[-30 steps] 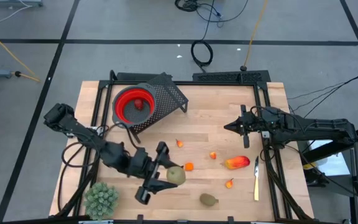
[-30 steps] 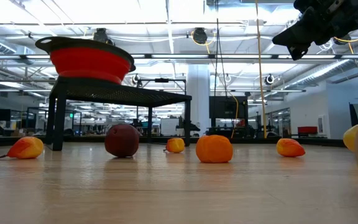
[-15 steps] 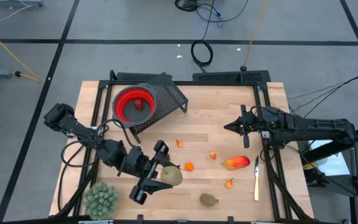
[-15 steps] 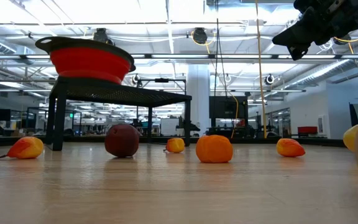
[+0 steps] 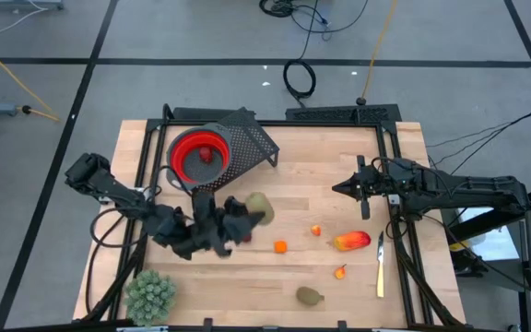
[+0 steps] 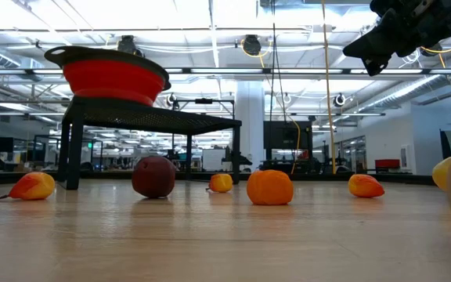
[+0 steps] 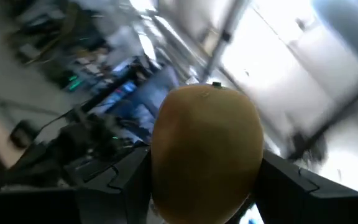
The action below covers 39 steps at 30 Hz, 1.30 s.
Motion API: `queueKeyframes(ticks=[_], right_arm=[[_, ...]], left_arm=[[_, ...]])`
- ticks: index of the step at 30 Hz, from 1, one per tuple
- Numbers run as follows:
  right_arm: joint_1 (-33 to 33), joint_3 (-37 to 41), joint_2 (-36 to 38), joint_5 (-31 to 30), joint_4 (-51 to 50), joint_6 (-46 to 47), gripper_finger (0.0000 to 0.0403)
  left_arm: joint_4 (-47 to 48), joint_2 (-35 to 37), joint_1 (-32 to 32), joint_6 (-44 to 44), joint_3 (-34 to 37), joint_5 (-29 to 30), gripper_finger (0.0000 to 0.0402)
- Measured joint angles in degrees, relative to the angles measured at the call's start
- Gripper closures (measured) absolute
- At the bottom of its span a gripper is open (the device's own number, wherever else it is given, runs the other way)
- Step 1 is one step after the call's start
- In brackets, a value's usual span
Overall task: Pick & Place Fruit
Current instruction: Put the kiwi into the red strainer bowl on the shelf
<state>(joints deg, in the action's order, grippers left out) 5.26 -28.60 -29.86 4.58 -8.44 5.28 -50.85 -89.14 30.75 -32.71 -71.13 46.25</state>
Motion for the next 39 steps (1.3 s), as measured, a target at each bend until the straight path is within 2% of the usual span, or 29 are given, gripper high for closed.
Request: queueKeyframes(ticks=[5,14,22,25,30,35,39], right_arm=[[0.0,0.0,0.0,0.0,0.0,0.0,0.0403],[0.0,0.0,0.01,0.0,0.0,0.0,0.0403],[0.0,0.0,-0.01,0.0,0.0,-0.13,0.0403],[0.0,0.0,-0.01,0.0,0.0,-0.15,0.0403],[0.0,0.0,0.0,0.0,0.0,-0.17,0.0403],[0.0,0.0,-0.01,0.0,0.0,-0.18,0.0403],[0.01,0.0,-0.01,0.0,0.0,-0.2,0.0403]], left_arm=[[-0.02,0.0,0.02,-9.31,0.0,6.71,0.0179],[0.77,0.0,0.01,-10.69,0.0,9.89,0.0179],[14.23,0.02,-0.31,-12.93,0.0,13.7,0.0179],[19.76,0.0,-1.06,-15.24,0.0,13.44,0.0179],[29.89,0.02,-3.8,-22.76,0.0,7.78,0.0179],[40.35,0.02,-8.64,-32.44,0.0,-2.85,0.0179],[45.82,0.02,-13.19,-35.6,0.0,-12.05,0.0179]])
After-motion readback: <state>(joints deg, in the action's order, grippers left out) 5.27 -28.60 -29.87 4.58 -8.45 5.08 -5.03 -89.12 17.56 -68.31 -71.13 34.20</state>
